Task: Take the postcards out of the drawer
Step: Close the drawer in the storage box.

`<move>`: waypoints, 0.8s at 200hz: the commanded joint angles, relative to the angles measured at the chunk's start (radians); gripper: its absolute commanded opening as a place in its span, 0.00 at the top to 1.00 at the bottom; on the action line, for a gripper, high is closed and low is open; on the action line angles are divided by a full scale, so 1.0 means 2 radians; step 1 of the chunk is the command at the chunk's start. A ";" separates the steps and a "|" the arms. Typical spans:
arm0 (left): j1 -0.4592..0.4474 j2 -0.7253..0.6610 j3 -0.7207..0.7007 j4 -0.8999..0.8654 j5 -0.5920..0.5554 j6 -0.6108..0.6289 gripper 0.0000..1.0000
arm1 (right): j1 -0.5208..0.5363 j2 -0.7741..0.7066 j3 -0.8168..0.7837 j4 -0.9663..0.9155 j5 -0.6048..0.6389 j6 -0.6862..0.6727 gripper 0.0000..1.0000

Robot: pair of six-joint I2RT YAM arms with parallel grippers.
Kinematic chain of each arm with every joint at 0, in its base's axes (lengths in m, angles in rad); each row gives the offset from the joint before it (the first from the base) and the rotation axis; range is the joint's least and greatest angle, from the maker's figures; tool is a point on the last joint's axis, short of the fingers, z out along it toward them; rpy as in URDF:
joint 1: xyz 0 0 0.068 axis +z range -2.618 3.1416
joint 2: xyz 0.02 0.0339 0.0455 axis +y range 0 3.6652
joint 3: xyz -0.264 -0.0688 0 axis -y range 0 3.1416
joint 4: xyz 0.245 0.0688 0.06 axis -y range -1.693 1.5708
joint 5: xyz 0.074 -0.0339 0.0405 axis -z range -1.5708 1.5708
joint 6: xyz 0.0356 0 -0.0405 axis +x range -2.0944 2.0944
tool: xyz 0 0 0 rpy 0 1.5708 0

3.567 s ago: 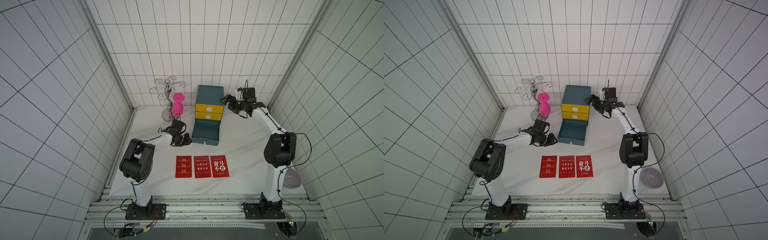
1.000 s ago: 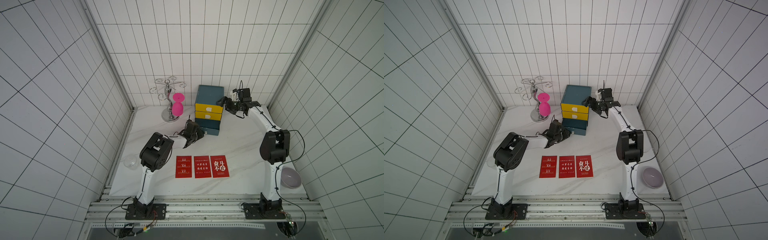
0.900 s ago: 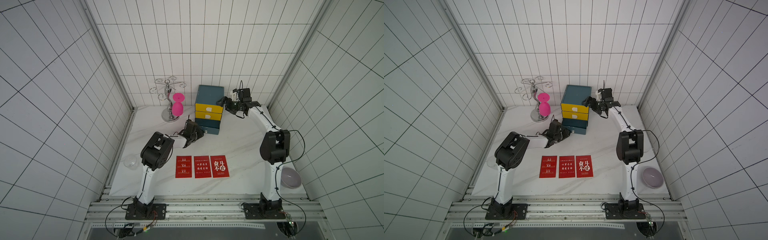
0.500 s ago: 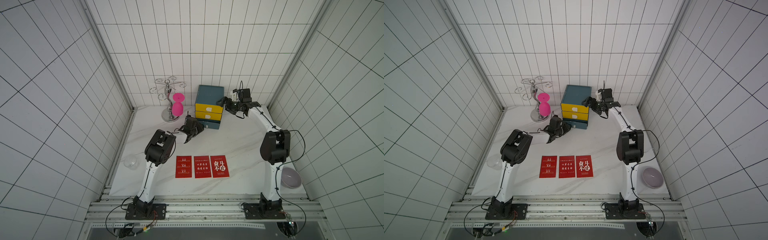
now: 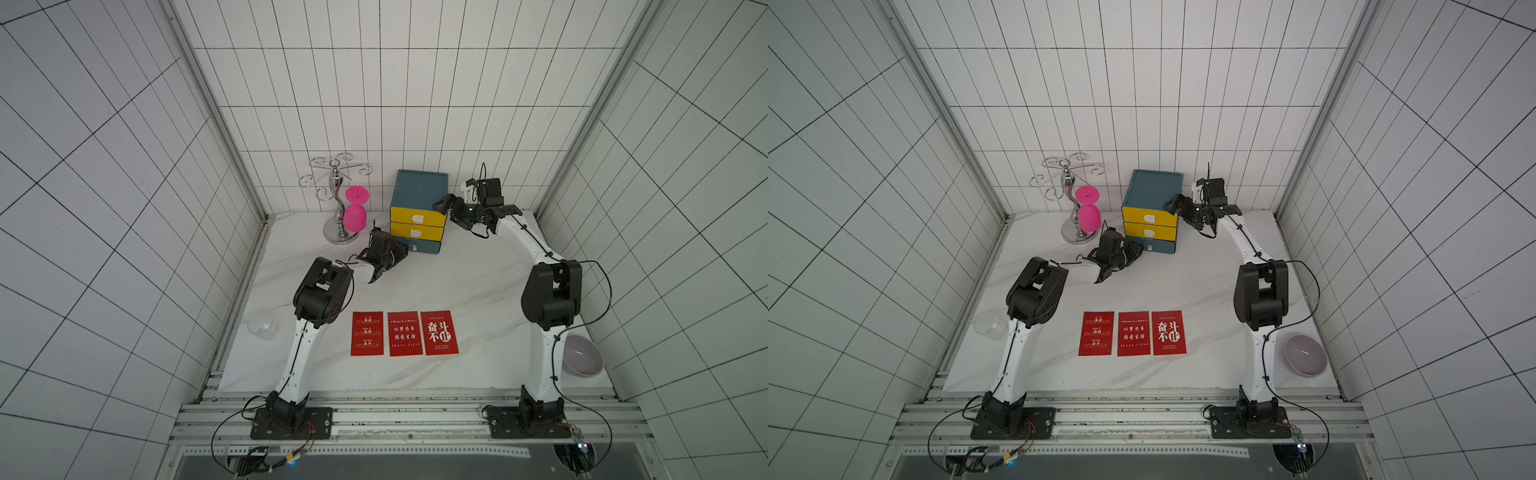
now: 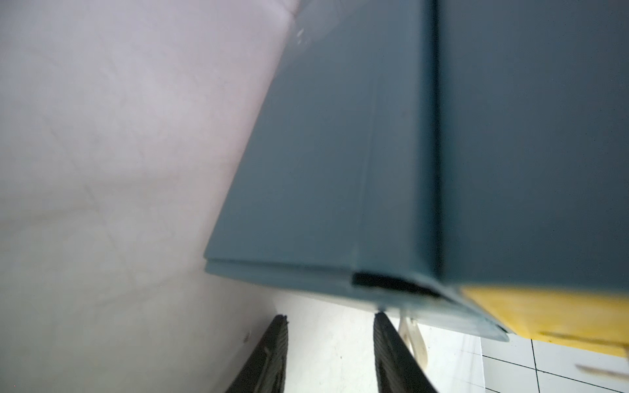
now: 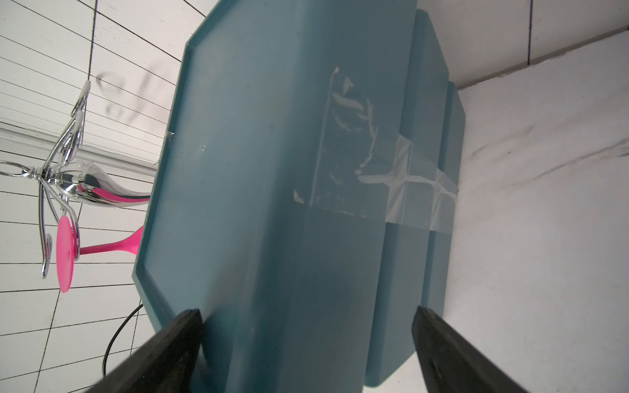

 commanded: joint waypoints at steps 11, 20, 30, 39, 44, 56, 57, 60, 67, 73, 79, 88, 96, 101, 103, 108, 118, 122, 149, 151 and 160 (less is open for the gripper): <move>0.003 0.009 0.004 0.005 0.007 -0.006 0.58 | 0.006 0.002 -0.029 -0.061 0.006 -0.013 0.01; 0.003 0.003 -0.003 0.012 0.009 -0.006 0.58 | 0.006 0.002 -0.029 -0.060 0.007 -0.013 0.01; 0.003 -0.007 -0.015 0.022 0.008 -0.007 0.58 | 0.005 0.002 -0.030 -0.059 0.008 -0.013 0.01; 0.003 -0.016 -0.025 0.029 0.006 -0.007 0.58 | 0.005 0.002 -0.030 -0.058 0.008 -0.013 0.01; 0.003 -0.021 -0.031 0.032 0.005 -0.007 0.58 | 0.005 0.002 -0.030 -0.057 0.008 -0.013 0.01; 0.003 -0.034 -0.044 0.035 0.004 -0.005 0.58 | 0.004 0.003 -0.031 -0.056 0.008 -0.012 0.02; 0.003 -0.035 -0.045 0.035 0.004 -0.005 0.58 | 0.004 0.003 -0.031 -0.056 0.008 -0.012 0.02; 0.003 -0.039 -0.049 0.037 0.004 -0.005 0.57 | 0.004 0.003 -0.031 -0.055 0.008 -0.011 0.01; 0.003 -0.047 -0.059 0.041 0.003 -0.002 0.57 | 0.003 0.002 -0.032 -0.054 0.009 -0.011 0.01; 0.003 -0.055 -0.066 0.044 0.003 -0.002 0.57 | 0.002 0.002 -0.032 -0.052 0.009 -0.010 0.01; 0.003 -0.062 -0.073 0.046 0.003 -0.002 0.57 | 0.002 0.002 -0.032 -0.050 0.008 -0.008 0.01; 0.003 -0.074 -0.084 0.050 0.004 -0.002 0.57 | 0.000 0.002 -0.032 -0.047 0.008 -0.005 0.01; 0.003 -0.086 -0.095 0.055 0.007 0.001 0.57 | -0.001 0.002 -0.032 -0.046 0.007 -0.004 0.01; 0.003 -0.094 -0.104 0.058 0.008 0.003 0.57 | -0.002 0.001 -0.031 -0.045 0.007 -0.003 0.01; 0.003 -0.099 -0.108 0.059 0.009 0.004 0.57 | -0.003 0.001 -0.031 -0.045 0.007 -0.004 0.02; 0.003 -0.109 -0.118 0.061 0.009 0.008 0.56 | -0.004 0.000 -0.031 -0.044 0.006 -0.003 0.01; 0.003 -0.132 -0.139 0.064 0.005 0.020 0.56 | -0.006 -0.002 -0.030 -0.042 0.007 -0.004 0.01; 0.003 -0.142 -0.148 0.065 0.003 0.027 0.56 | -0.007 -0.003 -0.031 -0.041 0.007 -0.004 0.01; 0.010 -0.217 -0.198 0.033 -0.008 0.073 0.54 | -0.017 -0.010 -0.030 -0.030 0.006 -0.002 0.02; 0.011 -0.222 -0.202 0.031 -0.008 0.076 0.54 | -0.017 -0.010 -0.029 -0.029 0.005 -0.001 0.01; 0.017 -0.247 -0.221 0.026 -0.006 0.090 0.54 | -0.022 -0.012 -0.029 -0.024 0.003 0.002 0.02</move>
